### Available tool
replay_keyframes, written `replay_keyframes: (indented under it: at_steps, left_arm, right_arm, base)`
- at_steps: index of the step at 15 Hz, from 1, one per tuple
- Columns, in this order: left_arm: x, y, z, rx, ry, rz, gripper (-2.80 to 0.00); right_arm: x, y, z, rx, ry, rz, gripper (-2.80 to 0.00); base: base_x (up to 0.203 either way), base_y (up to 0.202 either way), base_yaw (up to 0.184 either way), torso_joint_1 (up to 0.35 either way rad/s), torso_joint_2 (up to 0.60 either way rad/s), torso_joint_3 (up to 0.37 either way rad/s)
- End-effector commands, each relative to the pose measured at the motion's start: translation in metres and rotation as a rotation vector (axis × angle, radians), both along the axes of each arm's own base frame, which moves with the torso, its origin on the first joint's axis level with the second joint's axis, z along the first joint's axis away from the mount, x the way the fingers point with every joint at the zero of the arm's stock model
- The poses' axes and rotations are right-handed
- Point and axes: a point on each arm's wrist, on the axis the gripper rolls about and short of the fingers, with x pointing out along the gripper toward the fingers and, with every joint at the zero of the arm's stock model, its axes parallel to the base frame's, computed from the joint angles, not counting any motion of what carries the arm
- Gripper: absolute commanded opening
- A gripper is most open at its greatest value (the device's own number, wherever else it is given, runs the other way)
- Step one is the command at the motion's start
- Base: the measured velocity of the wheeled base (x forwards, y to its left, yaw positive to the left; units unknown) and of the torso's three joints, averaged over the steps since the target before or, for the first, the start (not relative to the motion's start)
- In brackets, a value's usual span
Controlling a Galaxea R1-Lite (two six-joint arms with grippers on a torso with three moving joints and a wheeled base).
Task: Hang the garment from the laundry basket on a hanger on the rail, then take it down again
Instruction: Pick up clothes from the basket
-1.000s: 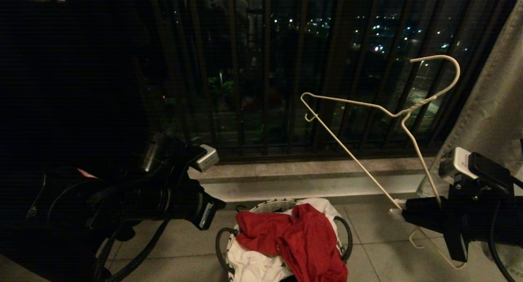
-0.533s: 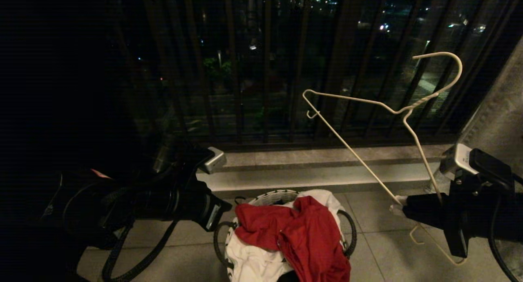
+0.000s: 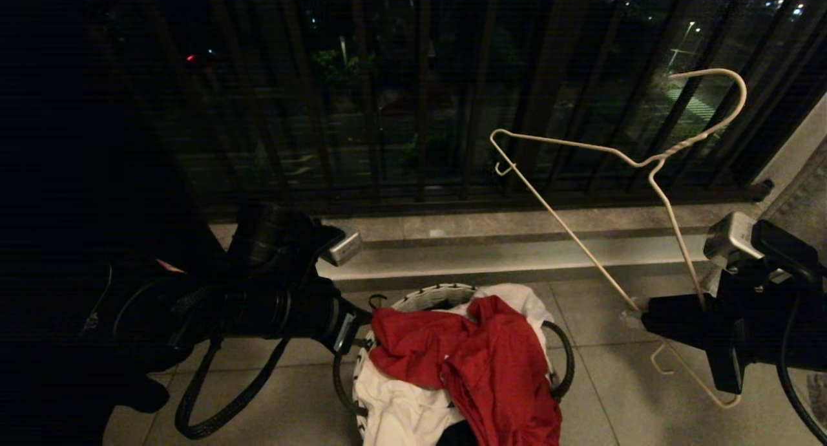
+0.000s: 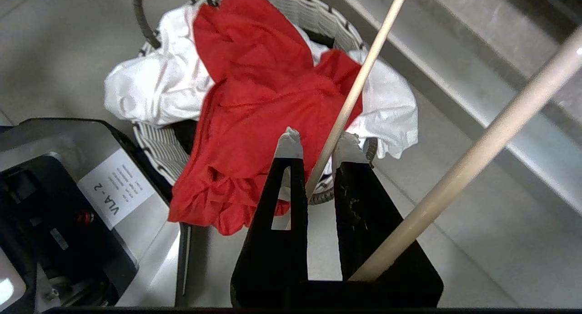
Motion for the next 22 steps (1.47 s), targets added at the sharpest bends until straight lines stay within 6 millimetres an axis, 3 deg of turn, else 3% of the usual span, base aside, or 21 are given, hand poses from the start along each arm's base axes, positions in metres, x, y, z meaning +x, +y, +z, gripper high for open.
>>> replay_keyframes:
  at_steps: [1, 16, 20, 22]
  left_arm:
    - [0.002, -0.002, -0.001, -0.003, 0.005, -0.002, -2.8]
    - [-0.008, -0.028, -0.017, 0.011, 0.056, -0.072, -2.8]
    - [-0.008, -0.029, -0.023, -0.038, -0.017, -0.077, -2.8]
    - [-0.012, -0.039, -0.027, -0.056, -0.014, -0.094, -2.8]
  right_arm:
    - [-0.001, 0.0, 0.002, 0.0, -0.01, 0.002, -2.8]
    - [-0.001, -0.001, 0.007, 0.013, -0.022, -0.008, -2.8]
    - [-0.001, -0.002, 0.007, 0.014, -0.021, -0.01, -2.8]
    - [0.0, -0.002, 0.008, 0.014, -0.024, -0.013, -2.8]
  base:
    - [0.0, 0.0, 0.0, 0.0, 0.0, -0.204]
    - [0.0, 0.0, 0.0, 0.002, 0.0, -0.197]
    - [0.0, 0.0, 0.0, 0.003, 0.0, -0.099]
    - [0.0, 0.0, 0.0, 0.0, 0.0, 0.0]
